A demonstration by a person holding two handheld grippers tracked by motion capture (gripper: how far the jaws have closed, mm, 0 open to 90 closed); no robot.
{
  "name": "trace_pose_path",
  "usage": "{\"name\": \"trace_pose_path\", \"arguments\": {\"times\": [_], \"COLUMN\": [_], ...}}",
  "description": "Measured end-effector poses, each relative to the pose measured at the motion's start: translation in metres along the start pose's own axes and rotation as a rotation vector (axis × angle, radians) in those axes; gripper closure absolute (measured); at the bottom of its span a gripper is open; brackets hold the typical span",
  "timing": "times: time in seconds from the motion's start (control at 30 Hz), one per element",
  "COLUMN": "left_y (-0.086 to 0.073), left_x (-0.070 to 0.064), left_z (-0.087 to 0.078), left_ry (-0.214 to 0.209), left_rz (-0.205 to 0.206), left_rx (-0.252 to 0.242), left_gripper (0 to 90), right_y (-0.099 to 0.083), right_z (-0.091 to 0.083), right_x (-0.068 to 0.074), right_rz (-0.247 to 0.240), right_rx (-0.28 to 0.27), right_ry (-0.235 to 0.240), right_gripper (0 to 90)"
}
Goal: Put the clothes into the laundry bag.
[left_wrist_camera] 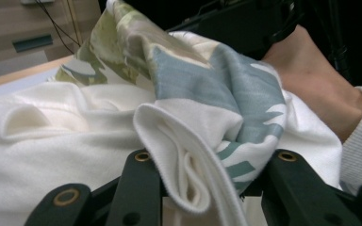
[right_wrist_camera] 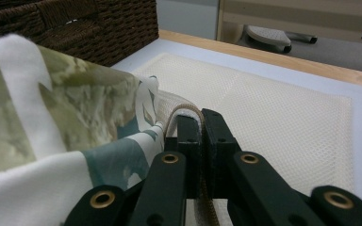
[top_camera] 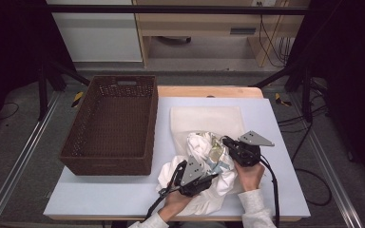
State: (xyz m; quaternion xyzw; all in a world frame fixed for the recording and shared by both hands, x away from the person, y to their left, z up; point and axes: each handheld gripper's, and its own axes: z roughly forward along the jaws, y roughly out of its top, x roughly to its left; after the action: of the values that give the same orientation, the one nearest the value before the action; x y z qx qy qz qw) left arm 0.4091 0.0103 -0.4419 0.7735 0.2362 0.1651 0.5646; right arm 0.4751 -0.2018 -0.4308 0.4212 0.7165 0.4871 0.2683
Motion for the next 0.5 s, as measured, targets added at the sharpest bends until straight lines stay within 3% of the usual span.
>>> {"name": "trace_pose_path", "arguments": {"times": [0.07,0.23,0.37,0.43,0.47,0.5], "left_y": [-0.001,-0.008,-0.013,-0.012,-0.01,-0.006], "left_x": [0.0,0.002,0.002,0.002,0.002,0.001], "left_z": [0.006,0.024,0.026,0.023,0.019,0.014], "left_ry": [0.008,0.06,0.061,0.04,0.021,0.007], "left_rz": [-0.007,0.023,0.036,0.027,0.012,-0.004], "left_rx": [0.035,0.128,0.11,0.11,0.113,0.116], "left_gripper": [66.7,65.2,61.8,55.9,45.4,45.4], "right_y": [0.0,0.0,-0.001,-0.002,-0.002,-0.002], "right_z": [0.0,-0.001,0.0,-0.001,-0.001,-0.001], "right_x": [0.0,0.001,0.002,0.002,0.002,0.002], "right_rz": [-0.01,-0.012,-0.02,-0.021,-0.028,-0.028], "right_rx": [-0.002,0.001,0.008,0.007,0.005,0.005], "right_ry": [0.001,0.006,0.003,0.002,-0.004,-0.004], "right_gripper": [87.0,87.0,87.0,87.0,87.0,87.0]}}
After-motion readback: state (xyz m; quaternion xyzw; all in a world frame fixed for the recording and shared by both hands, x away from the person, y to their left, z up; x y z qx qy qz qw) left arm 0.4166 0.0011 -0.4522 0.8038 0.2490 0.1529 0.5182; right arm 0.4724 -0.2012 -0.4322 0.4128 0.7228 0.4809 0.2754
